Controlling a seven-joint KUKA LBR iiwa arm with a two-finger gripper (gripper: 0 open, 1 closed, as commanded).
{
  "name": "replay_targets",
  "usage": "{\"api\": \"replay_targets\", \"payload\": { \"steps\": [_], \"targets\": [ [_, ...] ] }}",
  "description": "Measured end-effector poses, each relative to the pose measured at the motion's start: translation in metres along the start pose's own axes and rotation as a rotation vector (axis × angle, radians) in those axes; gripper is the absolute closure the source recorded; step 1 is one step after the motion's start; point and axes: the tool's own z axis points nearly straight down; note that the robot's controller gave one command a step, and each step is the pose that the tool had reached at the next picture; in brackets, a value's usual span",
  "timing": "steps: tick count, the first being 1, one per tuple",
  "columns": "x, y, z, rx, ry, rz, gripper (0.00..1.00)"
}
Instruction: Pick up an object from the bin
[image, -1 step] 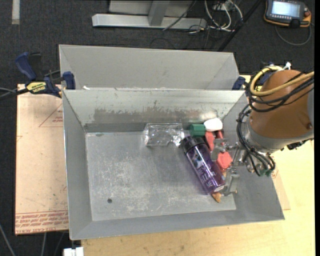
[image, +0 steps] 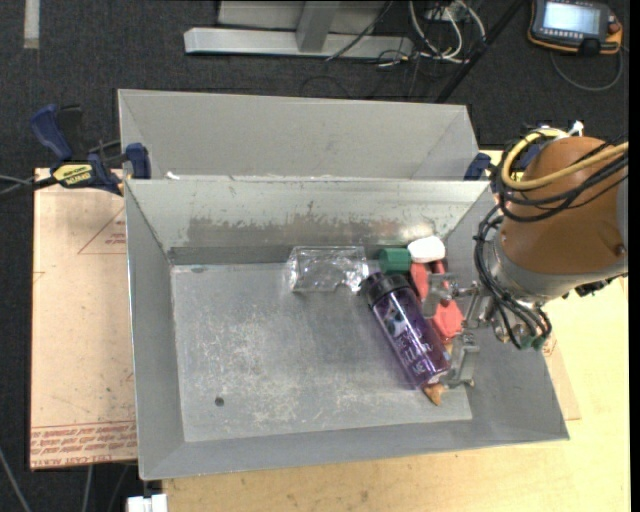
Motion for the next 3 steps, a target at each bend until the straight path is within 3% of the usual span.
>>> {"api": "replay_targets", "payload": {
  "steps": [1, 2, 3],
  "targets": [
    [0.006, -0.024, 0.064, 0.000, -0.003, 0.023, 0.00],
    [0.017, -0.044, 0.074, -0.001, 0.003, 0.031, 0.00],
    [0.010, -0.041, 0.076, -0.001, -0.003, 0.185, 0.00]
  ]
}}
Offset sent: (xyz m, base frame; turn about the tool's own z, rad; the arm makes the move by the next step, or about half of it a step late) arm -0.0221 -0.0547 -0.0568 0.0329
